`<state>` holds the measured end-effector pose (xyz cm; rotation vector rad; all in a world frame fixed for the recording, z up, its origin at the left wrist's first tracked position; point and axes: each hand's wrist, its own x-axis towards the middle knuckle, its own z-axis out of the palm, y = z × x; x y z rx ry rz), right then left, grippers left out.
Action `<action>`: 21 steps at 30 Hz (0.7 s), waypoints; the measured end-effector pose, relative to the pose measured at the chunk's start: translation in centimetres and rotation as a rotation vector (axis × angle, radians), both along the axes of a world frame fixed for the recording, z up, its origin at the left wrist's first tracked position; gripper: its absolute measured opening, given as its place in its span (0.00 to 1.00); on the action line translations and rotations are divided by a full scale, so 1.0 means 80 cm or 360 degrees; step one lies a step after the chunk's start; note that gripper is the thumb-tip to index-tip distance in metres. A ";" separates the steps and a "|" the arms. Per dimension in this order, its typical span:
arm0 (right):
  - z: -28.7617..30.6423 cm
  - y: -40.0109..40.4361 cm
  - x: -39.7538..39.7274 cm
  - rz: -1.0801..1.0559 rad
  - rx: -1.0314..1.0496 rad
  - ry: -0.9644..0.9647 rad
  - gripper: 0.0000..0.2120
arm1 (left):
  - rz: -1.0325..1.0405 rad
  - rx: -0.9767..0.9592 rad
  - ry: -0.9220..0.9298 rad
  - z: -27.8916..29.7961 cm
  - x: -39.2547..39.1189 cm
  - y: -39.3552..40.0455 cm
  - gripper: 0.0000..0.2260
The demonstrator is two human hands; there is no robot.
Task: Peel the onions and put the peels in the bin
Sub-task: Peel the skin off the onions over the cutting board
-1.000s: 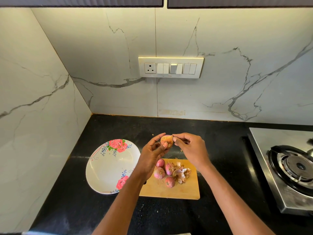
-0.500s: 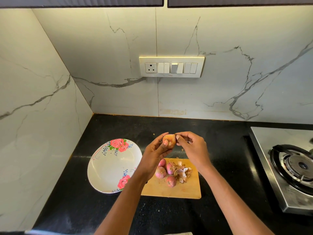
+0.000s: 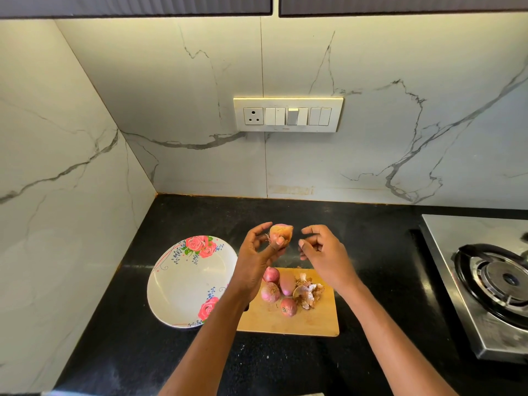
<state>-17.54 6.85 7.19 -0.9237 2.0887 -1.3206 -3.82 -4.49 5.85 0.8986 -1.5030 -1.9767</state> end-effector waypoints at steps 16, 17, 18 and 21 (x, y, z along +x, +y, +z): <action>0.015 -0.009 -0.006 -0.0025 -0.0287 -0.0091 0.08 | -0.0221 0.0013 0.0045 0.026 -0.003 0.006 0.18; 0.014 -0.010 -0.006 -0.0013 -0.0288 -0.0103 0.08 | -0.0224 0.0037 0.0050 0.026 -0.002 0.006 0.18; 0.012 -0.010 -0.006 -0.0003 -0.0290 -0.0126 0.08 | -0.0225 0.0058 0.0055 0.026 -0.001 0.005 0.19; 0.007 -0.009 -0.005 -0.0033 -0.0341 -0.0315 0.07 | -0.0233 0.0071 0.0045 0.023 0.001 0.005 0.19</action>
